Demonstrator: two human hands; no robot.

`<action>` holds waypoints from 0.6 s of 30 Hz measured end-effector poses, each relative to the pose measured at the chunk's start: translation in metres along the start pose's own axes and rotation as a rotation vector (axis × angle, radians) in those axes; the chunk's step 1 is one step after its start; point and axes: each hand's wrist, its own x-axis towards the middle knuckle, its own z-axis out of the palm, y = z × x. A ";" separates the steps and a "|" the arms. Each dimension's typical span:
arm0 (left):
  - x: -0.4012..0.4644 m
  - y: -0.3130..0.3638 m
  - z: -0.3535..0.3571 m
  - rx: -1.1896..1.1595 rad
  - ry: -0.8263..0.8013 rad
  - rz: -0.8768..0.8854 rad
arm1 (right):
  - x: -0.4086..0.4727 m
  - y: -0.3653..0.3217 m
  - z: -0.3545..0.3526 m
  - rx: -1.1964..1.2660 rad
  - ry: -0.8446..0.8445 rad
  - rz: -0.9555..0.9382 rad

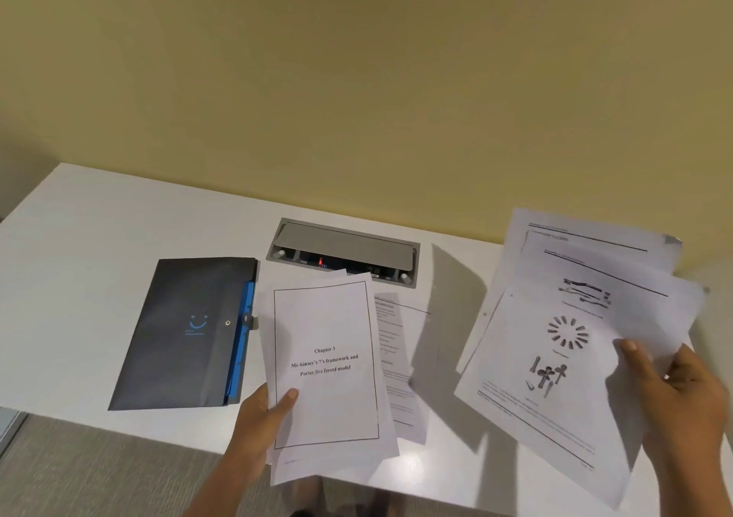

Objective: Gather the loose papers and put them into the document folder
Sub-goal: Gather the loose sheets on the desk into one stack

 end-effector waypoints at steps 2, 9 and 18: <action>-0.002 0.006 0.001 -0.010 -0.017 0.009 | -0.004 -0.003 0.000 0.060 -0.024 0.049; -0.003 0.019 0.007 -0.040 -0.055 0.038 | -0.043 -0.022 0.058 0.283 -0.315 0.166; -0.007 0.028 -0.028 -0.185 -0.122 0.070 | -0.055 -0.004 0.091 0.282 -0.434 0.223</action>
